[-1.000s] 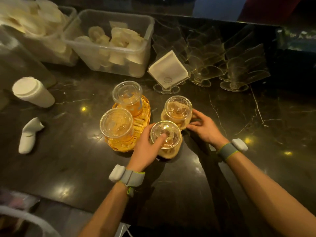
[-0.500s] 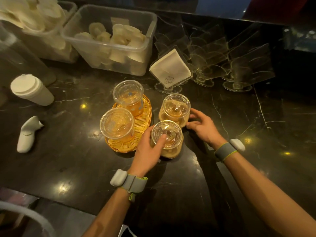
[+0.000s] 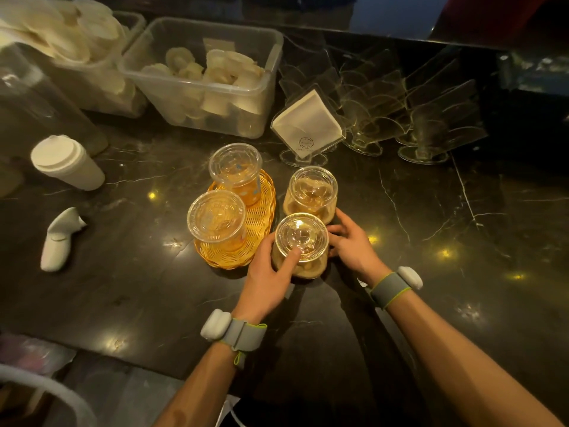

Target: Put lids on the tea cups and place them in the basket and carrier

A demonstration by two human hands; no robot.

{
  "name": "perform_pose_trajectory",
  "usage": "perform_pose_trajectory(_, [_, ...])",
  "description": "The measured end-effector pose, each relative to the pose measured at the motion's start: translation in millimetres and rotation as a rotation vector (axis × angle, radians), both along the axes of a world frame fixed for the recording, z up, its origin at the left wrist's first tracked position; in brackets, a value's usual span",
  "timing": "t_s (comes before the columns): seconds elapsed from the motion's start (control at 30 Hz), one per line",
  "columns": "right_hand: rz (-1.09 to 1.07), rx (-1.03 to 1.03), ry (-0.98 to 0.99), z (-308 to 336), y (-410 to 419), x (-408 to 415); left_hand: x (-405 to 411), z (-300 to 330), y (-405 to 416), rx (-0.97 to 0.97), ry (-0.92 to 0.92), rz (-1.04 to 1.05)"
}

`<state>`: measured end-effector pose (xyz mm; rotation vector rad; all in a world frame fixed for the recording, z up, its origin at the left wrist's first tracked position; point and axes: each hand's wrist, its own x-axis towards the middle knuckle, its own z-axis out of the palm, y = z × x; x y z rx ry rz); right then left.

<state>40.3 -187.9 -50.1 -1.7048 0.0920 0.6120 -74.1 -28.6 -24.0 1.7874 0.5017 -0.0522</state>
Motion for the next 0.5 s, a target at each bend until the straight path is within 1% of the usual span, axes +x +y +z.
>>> perform_pose_trajectory(0.37, [-0.056, 0.021, 0.024, 0, 5, -11, -9, -3, 7, 0.011, 0.056, 0.006])
perform_pose_trajectory(0.5, [-0.083, 0.028, 0.036, 9, 2, -13, -12, 2, 9, 0.011, 0.040, 0.024])
